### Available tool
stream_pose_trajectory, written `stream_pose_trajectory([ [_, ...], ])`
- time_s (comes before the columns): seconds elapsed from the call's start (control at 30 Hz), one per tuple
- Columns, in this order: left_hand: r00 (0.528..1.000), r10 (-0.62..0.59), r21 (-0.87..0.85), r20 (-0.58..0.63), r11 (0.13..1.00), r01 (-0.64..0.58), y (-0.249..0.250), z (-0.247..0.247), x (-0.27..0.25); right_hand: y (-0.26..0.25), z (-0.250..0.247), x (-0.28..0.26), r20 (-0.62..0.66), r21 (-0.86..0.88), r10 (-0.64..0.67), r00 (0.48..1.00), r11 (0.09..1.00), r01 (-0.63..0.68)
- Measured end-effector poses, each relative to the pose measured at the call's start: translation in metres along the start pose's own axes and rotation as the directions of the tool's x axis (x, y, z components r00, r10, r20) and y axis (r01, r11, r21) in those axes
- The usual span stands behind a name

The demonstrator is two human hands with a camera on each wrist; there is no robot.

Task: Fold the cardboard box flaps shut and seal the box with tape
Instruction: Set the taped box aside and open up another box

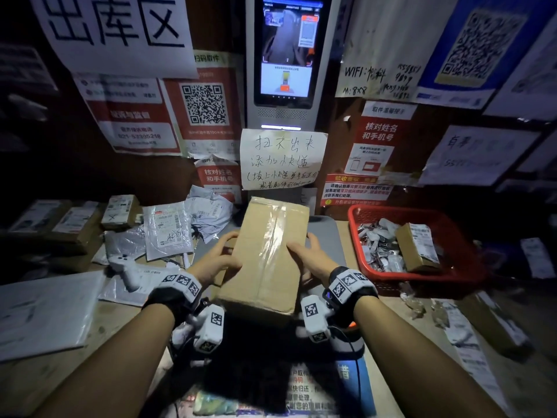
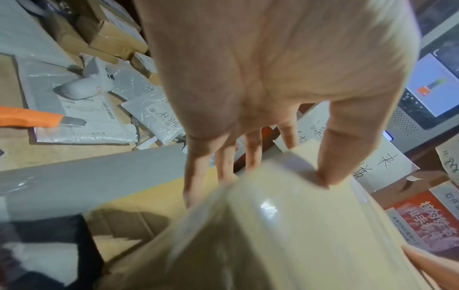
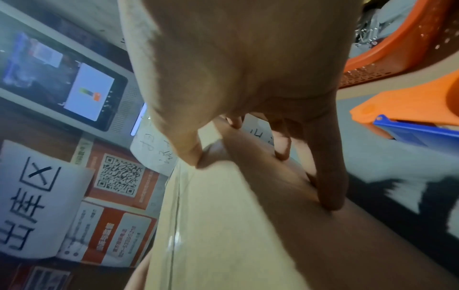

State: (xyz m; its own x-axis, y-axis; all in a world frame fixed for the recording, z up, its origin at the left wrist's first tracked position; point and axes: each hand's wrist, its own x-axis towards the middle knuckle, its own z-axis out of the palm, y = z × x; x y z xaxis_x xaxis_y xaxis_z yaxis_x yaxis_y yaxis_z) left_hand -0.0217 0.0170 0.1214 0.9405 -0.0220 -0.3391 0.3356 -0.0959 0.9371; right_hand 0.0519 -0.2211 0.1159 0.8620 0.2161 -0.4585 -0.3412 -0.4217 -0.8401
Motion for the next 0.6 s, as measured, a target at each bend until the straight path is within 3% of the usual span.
stream_pose_trajectory([
  [0.2,0.992,-0.119,-0.230,-0.048,0.967,0.105,0.004,0.000,-0.007,-0.008,-0.009,-0.011,0.023,-0.089,-0.029,0.999,0.996,0.031],
  [0.3,0.981,-0.185,-0.220,-0.062,0.961,0.168,0.004,-0.006,-0.010,-0.007,-0.013,-0.015,0.077,-0.082,-0.059,0.995,0.995,0.065],
  [0.4,0.984,-0.171,-0.283,-0.051,0.947,0.150,0.005,-0.003,-0.013,-0.022,-0.007,-0.032,0.094,-0.002,-0.071,0.993,0.997,0.071],
  [0.5,0.967,-0.213,-0.211,-0.140,0.961,0.181,0.014,-0.002,-0.015,-0.038,-0.006,-0.040,0.152,0.113,-0.009,0.988,0.994,-0.008],
  [0.6,0.968,-0.234,-0.199,-0.087,0.957,0.213,0.027,-0.003,-0.016,-0.042,-0.007,-0.036,0.081,0.219,-0.006,0.997,0.976,-0.012],
])
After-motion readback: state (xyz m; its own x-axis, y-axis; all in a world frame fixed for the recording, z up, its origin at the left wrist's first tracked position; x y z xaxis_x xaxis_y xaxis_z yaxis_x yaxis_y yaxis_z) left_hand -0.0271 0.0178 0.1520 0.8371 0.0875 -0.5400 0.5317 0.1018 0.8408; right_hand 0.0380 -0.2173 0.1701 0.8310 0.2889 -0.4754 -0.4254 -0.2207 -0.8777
